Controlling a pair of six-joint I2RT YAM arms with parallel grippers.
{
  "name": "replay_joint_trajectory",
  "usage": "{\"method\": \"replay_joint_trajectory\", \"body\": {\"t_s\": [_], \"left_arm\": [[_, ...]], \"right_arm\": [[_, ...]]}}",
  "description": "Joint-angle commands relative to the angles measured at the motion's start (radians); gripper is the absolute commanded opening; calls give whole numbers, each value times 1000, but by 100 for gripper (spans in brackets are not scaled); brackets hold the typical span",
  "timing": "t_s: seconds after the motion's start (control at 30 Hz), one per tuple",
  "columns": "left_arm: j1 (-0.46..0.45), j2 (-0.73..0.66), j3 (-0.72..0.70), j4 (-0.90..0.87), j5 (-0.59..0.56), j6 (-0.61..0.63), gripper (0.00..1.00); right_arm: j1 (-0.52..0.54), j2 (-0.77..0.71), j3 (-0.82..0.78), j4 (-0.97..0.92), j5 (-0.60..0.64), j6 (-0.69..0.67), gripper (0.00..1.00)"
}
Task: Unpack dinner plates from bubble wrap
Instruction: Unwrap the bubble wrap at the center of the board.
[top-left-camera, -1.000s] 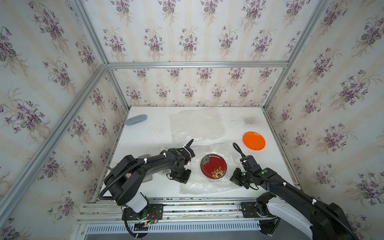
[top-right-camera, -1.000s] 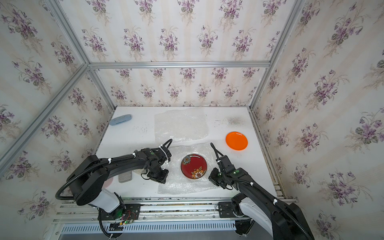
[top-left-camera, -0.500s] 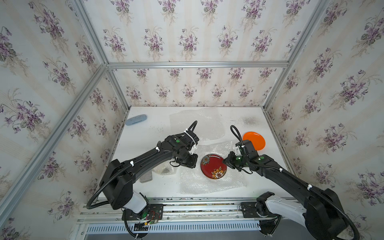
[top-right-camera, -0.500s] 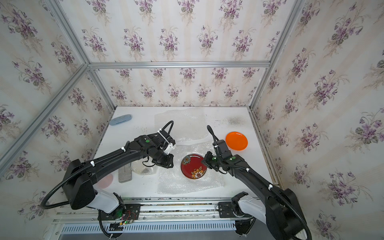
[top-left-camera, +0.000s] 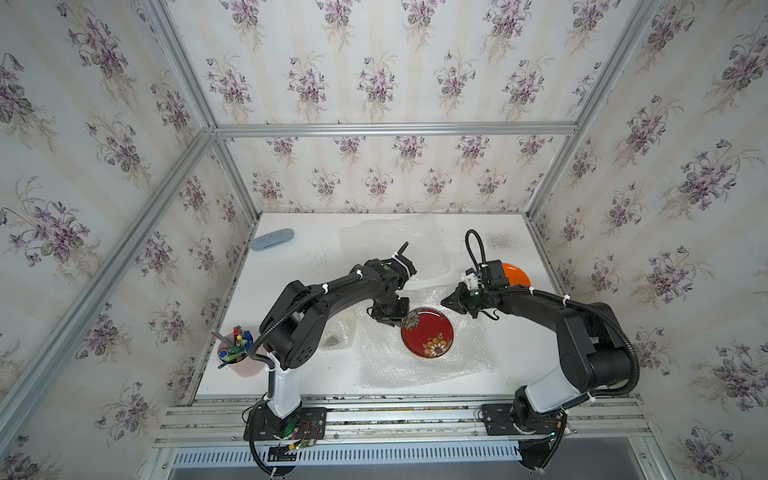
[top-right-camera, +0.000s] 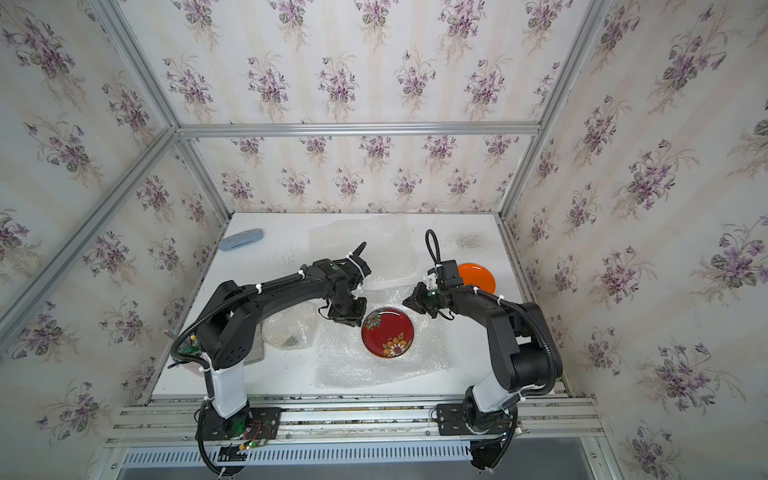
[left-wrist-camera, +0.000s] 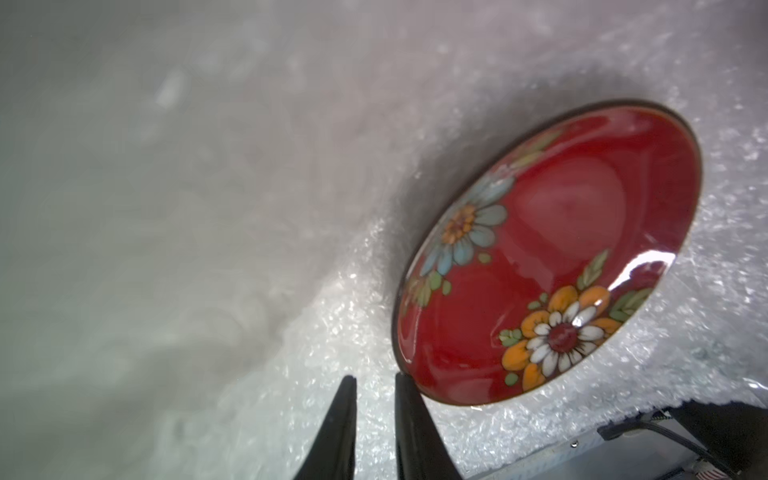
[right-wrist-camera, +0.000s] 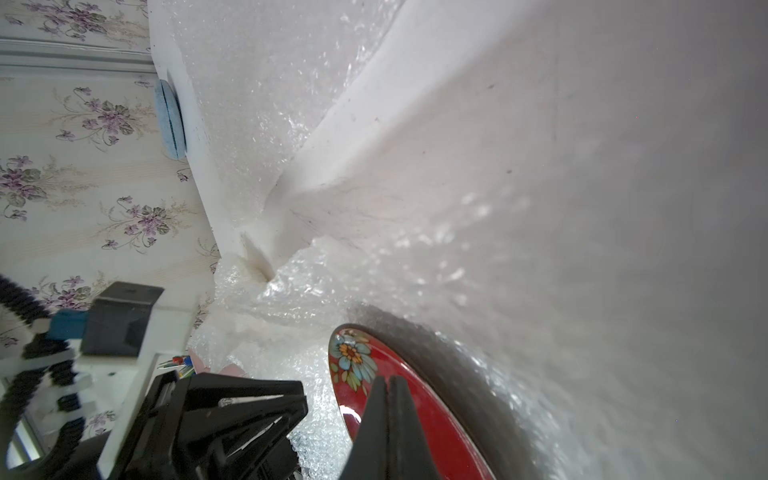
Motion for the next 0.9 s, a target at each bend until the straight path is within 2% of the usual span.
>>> {"method": "replay_joint_trajectory", "body": {"t_s": [0.0,0.3,0.43,0.7,0.87], "left_arm": [[21,24,-1,17,-22,-37,20],[95,37,-86,28,-40,17,20],[111,20,-95,26,-51,41,20],[99,-142,-53,25,-20,0,27],[50,-166,-27,27,-20,-18,31]], "right_arm": [[-44,35,-7,70,-40,-35,1],[-176,103,-36,13,11,-81,2],[-199,66,-45,15,3,-72,3],[-189,-245,-49,-124,-69,-73,4],[-85,-465,-116,-294,-80,-111,6]]}}
